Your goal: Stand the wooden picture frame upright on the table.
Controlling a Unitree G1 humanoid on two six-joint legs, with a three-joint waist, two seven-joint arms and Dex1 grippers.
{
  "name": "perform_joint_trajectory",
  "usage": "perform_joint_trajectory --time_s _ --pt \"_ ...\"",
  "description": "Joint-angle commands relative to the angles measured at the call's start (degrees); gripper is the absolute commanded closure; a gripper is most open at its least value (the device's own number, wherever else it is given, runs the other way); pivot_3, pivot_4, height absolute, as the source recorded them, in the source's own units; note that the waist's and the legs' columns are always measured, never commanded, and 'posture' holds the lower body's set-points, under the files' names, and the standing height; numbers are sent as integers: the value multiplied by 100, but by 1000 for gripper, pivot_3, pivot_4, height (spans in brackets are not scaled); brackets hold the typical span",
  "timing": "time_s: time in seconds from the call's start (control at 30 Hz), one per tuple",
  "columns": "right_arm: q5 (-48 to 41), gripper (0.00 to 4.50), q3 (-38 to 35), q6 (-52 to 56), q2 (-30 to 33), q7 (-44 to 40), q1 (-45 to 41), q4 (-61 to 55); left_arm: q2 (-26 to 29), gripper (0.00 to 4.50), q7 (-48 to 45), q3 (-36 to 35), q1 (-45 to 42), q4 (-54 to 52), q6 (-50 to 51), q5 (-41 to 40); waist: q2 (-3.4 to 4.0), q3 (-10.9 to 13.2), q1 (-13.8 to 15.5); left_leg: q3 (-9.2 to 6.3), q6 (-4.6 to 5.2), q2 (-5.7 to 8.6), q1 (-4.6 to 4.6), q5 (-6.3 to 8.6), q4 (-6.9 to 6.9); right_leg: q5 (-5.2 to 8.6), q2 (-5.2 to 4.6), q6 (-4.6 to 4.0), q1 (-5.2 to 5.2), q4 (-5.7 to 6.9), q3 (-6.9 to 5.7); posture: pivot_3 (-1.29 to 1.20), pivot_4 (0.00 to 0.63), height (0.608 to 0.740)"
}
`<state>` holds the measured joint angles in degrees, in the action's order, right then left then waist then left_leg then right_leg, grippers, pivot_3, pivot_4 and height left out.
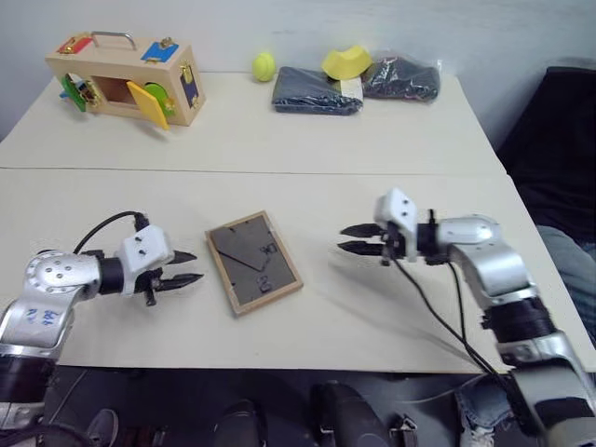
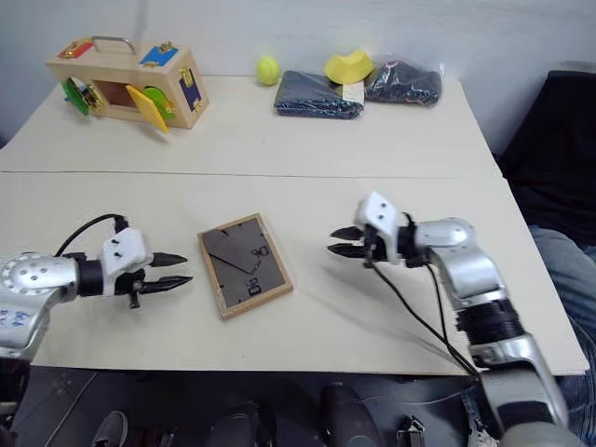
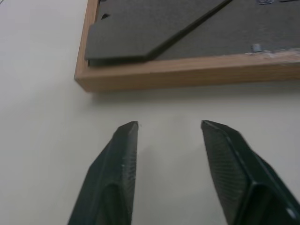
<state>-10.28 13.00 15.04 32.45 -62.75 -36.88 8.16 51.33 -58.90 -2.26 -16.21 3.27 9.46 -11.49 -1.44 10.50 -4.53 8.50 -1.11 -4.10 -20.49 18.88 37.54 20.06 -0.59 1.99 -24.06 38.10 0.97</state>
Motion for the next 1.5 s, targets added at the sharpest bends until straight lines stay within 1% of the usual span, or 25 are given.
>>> perform_joint_trajectory --time_s 0.03,0.07,0.1,0.17,0.37,0.43,0.5,0.53,0.63,0.67,0.73,0.8,0.9,1.0,1.03,1.3,1.43,1.5 --pt "386 4500 280 -578 -74 -35 -8 92 -145 3934 -53 190 -347 254 -182 162 0 0 -3 1 3 -1 -12 2 8 0 0 0 -11 4 0 0 150 740" --pt "468 4500 407 -667 -148 -50 0 100 -211 4224 -113 273 -452 322 -183 164 -1 0 -6 3 5 -2 -34 3 27 0 -2 0 -35 24 1 0 150 740" --pt "521 4500 483 -722 -200 -60 6 100 -252 4417 -160 322 -515 364 -182 161 -1 0 -10 1 6 -7 -69 4 51 0 1 0 -63 50 -1 0 150 740" --pt "685 4500 662 -776 -263 -87 -6 53 -384 4417 -273 450 -675 457 -111 132 -1 0 -24 3 6 -7 -74 4 71 0 -1 0 -75 66 2 0 150 740" --pt "592 4500 842 -419 -323 -298 207 -582 -1161 4417 -58 614 -1485 1060 307 125 -4 -1 0 -4 8 -6 -68 5 147 0 -3 0 -64 135 2 0 150 740" --pt "612 4500 820 -349 -290 -293 277 -724 -1226 4417 -116 593 -1612 1200 470 93 -4 -1 9 -6 9 -5 -69 6 152 0 -2 0 -63 140 2 0 150 740" --pt "670 4500 768 -323 -236 -250 295 -737 -1138 4417 -255 557 -1650 1269 743 43 -3 -1 -30 -6 8 -6 -71 7 151 0 0 0 -66 138 3 0 150 740" --pt "713 4500 744 -341 -200 -223 280 -694 -1050 4255 -336 546 -1648 1283 942 21 -4 -1 -40 -5 8 -7 -71 7 150 0 2 0 -67 139 4 0 150 740" --pt "799 4500 687 -433 -98 -166 226 -525 -727 3579 -731 523 -1624 1263 1973 -224 -4 -1 -49 -5 5 -10 -69 6 149 2 6 -3 -72 143 4 0 150 740" --pt "822 4500 687 -489 -60 -166 212 -484 -615 3230 -877 552 -1614 1246 2308 -296 -4 -1 -46 -5 5 -10 -69 6 149 2 6 -4 -74 145 5 0 150 740" --pt "898 4500 709 -626 -5 -165 178 -400 -392 2621 -1203 639 -1648 1217 3306 -578 -4 -1 -37 -6 5 -9 -69 6 150 3 5 -5 -73 145 5 0 150 740" --pt "953 4500 729 -722 14 -163 154 -344 -276 1963 -1412 684 -1745 1185 4237 -906 -4 -1 -25 -6 6 -8 -68 6 151 3 3 -5 -70 144 5 0 150 740" --pt "1094 4500 800 -897 -9 -147 79 -246 -465 1028 -1356 561 -2193 1558 5547 -1357 -4 -1 -20 -7 7 -6 -68 7 151 3 3 -4 -69 144 5 0 150 740" --pt "1265 4500 883 -1062 -58 -99 -7 -125 -693 124 -1233 538 -2464 1800 6106 -1543 -5 -2 -5 -9 7 -5 -69 7 156 3 3 -4 -67 145 4 0 150 740" --pt "1315 4500 913 -1125 -60 -96 -28 -91 -722 52 -1245 577 -2477 1767 6205 -1597 -5 -2 -6 -9 7 -5 -69 7 156 3 2 -4 -67 145 5 0 150 740" --pt "1515 4500 1034 -1285 -279 -136 -231 144 -1217 52 -978 1332 -2527 1753 6363 -1472 -5 -3 -8 -9 6 -4 -50 6 157 3 -2 -4 -53 151 5 0 150 740" --pt "1592 4500 1060 -1353 -366 -152 -283 252 -1719 52 -656 1176 -2751 1906 6598 -1574 -4 -5 67 -10 6 -2 -44 6 158 3 -6 -4 -45 149 5 0 150 740" --pt "1609 4500 1052 -1368 -386 -165 -286 269 -1826 52 -576 1071 -2817 1863 6702 -1653 -6 -7 117 -10 8 2 -41 7 160 3 -9 -4 -41 148 5 0 150 740"
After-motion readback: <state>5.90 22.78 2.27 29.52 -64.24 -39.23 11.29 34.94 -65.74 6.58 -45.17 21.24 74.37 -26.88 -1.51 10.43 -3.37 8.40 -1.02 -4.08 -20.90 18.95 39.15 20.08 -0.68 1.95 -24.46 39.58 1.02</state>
